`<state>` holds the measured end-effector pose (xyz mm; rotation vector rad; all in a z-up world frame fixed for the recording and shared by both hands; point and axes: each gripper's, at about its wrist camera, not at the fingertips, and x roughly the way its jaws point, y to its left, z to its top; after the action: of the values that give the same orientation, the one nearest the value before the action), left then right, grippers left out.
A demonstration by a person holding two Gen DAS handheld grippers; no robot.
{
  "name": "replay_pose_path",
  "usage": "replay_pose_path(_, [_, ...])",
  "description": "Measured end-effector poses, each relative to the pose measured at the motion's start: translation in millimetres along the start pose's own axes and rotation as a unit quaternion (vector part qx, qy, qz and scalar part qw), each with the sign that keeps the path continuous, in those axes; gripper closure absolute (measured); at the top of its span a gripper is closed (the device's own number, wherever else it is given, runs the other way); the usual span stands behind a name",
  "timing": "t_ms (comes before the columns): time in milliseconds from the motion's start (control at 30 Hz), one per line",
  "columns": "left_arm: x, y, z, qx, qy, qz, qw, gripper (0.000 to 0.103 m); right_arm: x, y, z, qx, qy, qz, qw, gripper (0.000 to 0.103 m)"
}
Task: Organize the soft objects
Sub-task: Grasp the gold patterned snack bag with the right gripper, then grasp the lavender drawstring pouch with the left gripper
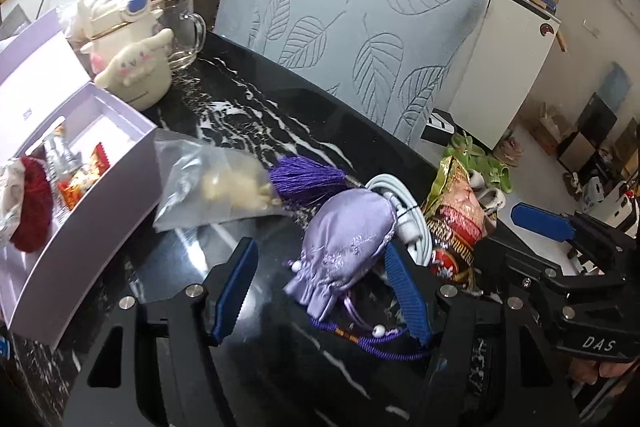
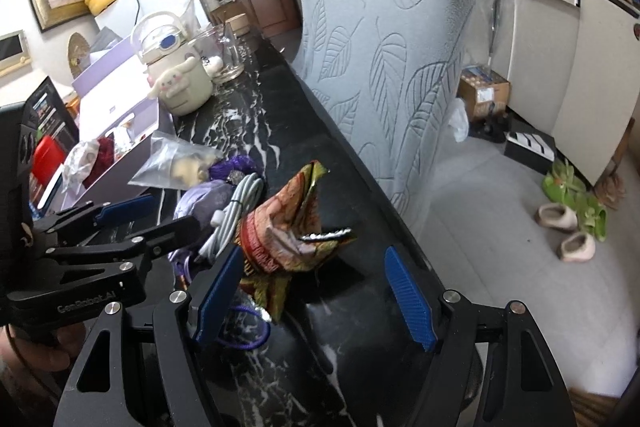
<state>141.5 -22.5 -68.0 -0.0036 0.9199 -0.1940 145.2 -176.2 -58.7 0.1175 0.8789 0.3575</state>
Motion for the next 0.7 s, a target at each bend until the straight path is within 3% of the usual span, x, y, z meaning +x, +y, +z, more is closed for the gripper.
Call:
replay_pose_path(200, [14,-4,7,0.014,-0.005,-0.007,0.9999,0.037,8,-4,4,0.009,-0.005,0.033,0.999,0.029])
replay_pose_path(367, [24,1,11,0.010,0.001,-0.039,0.9992,0.038,18,-5,6,0.014,0.004,0.048,0.999,0.029])
replay_pose_path(433, [28,3,12,0.006,-0.001,-0.057,0.9984,0.055,24,-10,7,0.024,0.011,0.058,0.998,0.029])
replay_pose_path(500, [28,-1,10,0.012,-0.005,-0.063,0.9979,0.062,29,-14,7,0.039,0.018,0.074,0.996,0.030])
replay_pose_path(600, [27,-3,8,0.017,-0.012,-0.060,0.9980,0.065,28,-14,6,0.038,0.015,0.092,0.995,0.040])
replay_pose_path(700, [24,-2,5,0.013,-0.014,-0.061,0.9980,0.065,24,-8,4,0.020,0.007,0.079,0.997,0.051])
